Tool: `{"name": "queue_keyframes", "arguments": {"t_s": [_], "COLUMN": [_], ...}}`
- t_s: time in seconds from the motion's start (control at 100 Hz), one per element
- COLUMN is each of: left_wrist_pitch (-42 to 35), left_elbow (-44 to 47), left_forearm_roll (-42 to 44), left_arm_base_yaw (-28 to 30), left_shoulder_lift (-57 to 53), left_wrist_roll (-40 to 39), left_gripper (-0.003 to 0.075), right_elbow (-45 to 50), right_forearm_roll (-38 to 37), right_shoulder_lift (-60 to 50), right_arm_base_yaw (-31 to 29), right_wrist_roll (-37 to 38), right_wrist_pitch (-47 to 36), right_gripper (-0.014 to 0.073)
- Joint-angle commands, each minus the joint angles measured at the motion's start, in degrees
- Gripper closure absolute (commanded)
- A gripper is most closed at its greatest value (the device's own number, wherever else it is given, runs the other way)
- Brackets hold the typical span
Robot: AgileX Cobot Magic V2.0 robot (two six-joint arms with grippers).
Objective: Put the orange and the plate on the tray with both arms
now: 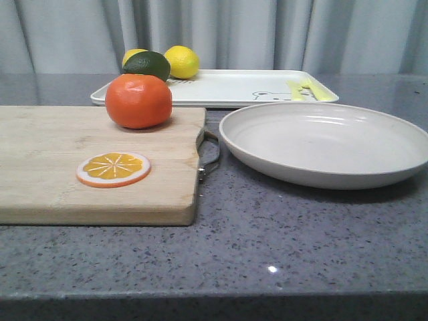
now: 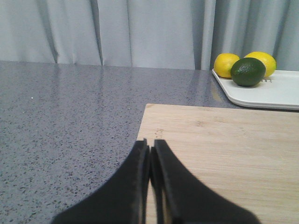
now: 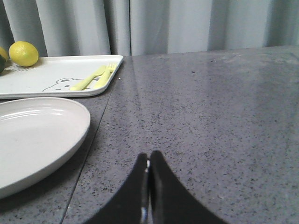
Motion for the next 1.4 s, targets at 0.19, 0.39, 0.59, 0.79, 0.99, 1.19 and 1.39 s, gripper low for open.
{"name": "queue_keyframes", "arguments": {"t_s": [0.19, 0.39, 0.59, 0.79, 0.99, 1.19, 1.39], "left_wrist_pitch": [-4.2, -4.2, -4.2, -4.2, -4.3, -4.5, -5.9], "left_elbow": [0.6, 0.6, 0.6, 0.6, 0.6, 0.4, -0.1], "left_forearm_roll": [0.0, 0.0, 0.0, 0.0, 0.0, 0.0, 0.0], "left_arm_base_yaw": [0.2, 0.2, 0.2, 0.2, 0.2, 0.2, 0.2], "left_shoulder_lift": [-1.9, -1.9, -1.9, -1.9, -1.9, -1.9, -1.9], "left_wrist_roll": [-0.3, -0.3, -0.3, -0.3, -0.3, -0.3, -0.3], "left_gripper": [0.0741, 0.0741, 0.0741, 0.0741, 0.0741, 0.0741, 0.0741], "right_elbow": [-1.4, -1.4, -1.4, -1.4, -1.4, -1.4, -2.0], "right_forearm_roll": [-0.8, -0.8, -0.8, -0.8, -0.8, -0.8, -0.8], "right_shoulder_lift": [-0.7, -0.7, -0.7, -0.7, -0.7, -0.7, -0.6], "right_arm_base_yaw": [-0.4, -0.4, -0.4, -0.4, -0.4, -0.4, -0.4], "right_wrist_roll": [-0.2, -0.2, -0.2, -0.2, -0.2, -0.2, -0.2], "right_wrist_pitch": [-4.3, -4.3, -4.3, -4.3, -4.3, -4.6, -4.7], "right_gripper": [0.0661, 0.0661, 0.0661, 0.0661, 0.0661, 0.0661, 0.0661]}}
